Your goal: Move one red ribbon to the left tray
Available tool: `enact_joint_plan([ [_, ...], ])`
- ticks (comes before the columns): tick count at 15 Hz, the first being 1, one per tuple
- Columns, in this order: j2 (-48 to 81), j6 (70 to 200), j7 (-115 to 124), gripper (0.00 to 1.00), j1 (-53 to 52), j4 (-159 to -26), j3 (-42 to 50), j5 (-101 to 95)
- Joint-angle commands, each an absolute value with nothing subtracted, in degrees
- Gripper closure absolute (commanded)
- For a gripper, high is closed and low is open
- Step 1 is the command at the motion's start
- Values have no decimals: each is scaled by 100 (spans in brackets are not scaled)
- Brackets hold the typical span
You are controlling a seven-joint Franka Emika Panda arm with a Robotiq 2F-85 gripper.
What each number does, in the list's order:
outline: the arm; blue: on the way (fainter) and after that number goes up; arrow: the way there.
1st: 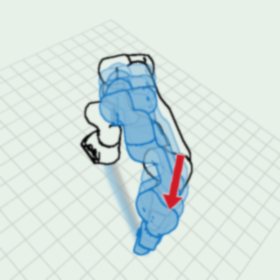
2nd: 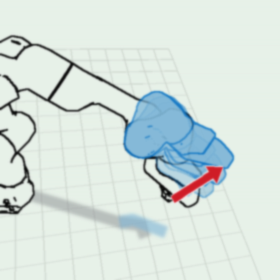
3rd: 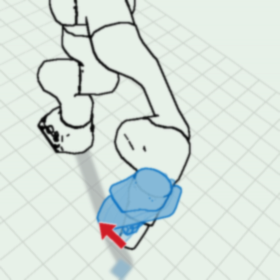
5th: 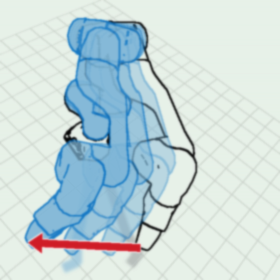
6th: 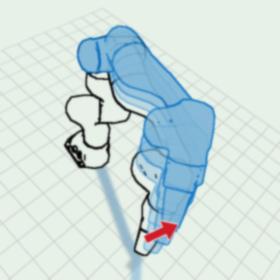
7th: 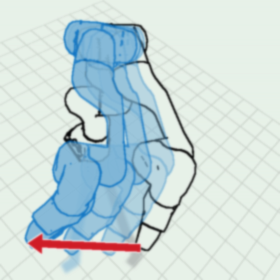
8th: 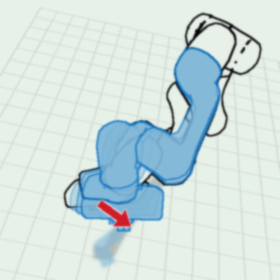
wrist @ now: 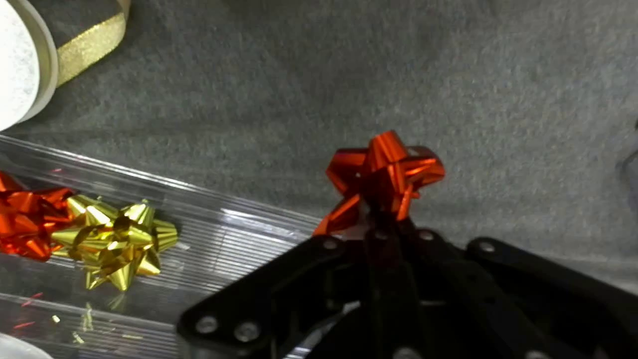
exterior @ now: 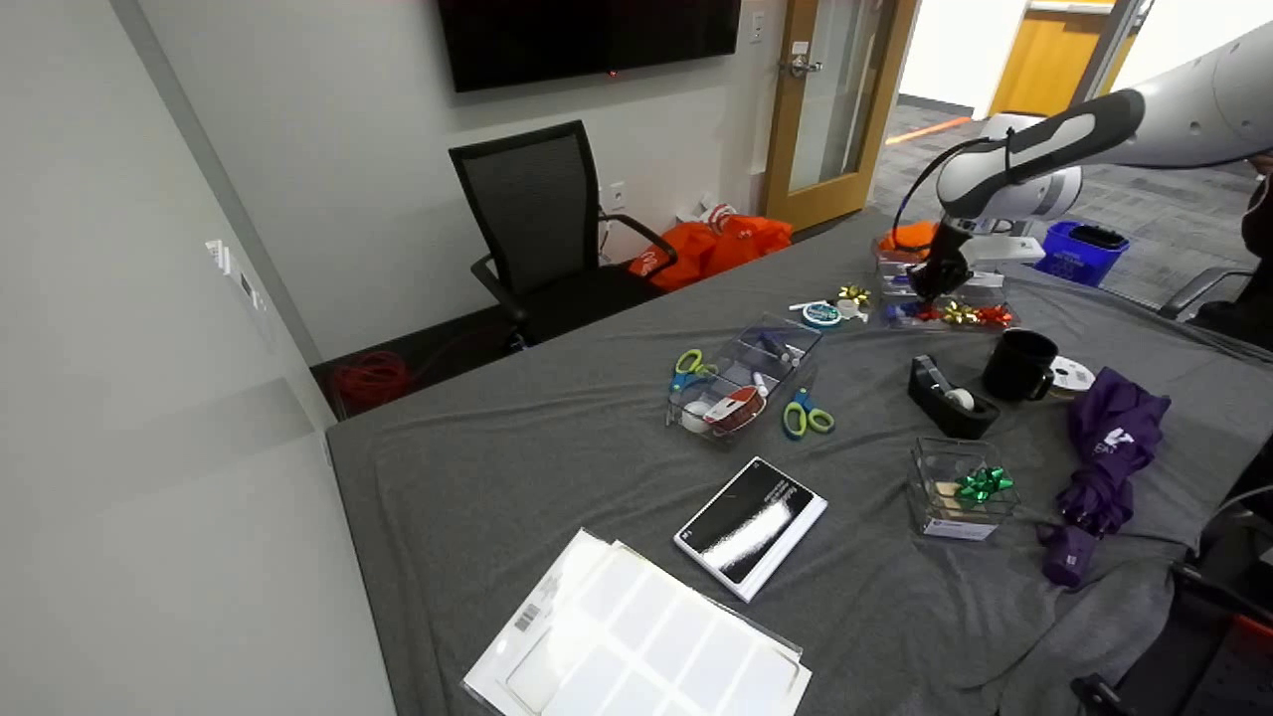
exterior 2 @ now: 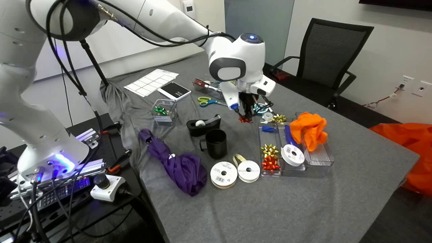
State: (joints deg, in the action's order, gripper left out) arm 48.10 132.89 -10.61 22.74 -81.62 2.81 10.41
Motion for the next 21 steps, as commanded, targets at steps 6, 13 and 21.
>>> enact_joint_plan([
  [6,2909,13709,-2789,99,2465,-10768,-227,1425],
  [13,1686,14260,-5128,99,2487,-12827,-574,2676],
  [21,1632,14147,-5254,98,2152,-12955,-282,2748],
])
